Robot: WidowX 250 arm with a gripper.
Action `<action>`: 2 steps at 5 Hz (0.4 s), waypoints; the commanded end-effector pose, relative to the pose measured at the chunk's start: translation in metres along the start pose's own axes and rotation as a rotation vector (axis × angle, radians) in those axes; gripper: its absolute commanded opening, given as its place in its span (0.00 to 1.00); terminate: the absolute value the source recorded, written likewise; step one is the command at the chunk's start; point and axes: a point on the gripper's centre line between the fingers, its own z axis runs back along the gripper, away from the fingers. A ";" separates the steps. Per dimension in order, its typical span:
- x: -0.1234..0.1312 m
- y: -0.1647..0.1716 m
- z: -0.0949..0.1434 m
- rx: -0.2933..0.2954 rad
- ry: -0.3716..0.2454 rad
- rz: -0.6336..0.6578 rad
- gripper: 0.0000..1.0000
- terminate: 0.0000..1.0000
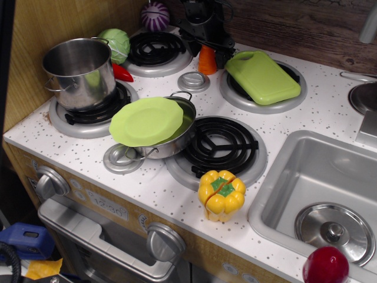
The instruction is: Put carrot on cutting board
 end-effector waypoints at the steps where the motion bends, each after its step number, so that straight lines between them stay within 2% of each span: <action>1: 0.023 0.010 0.016 0.011 -0.059 0.010 0.00 0.00; 2: 0.023 0.010 0.028 0.034 -0.039 0.018 0.00 0.00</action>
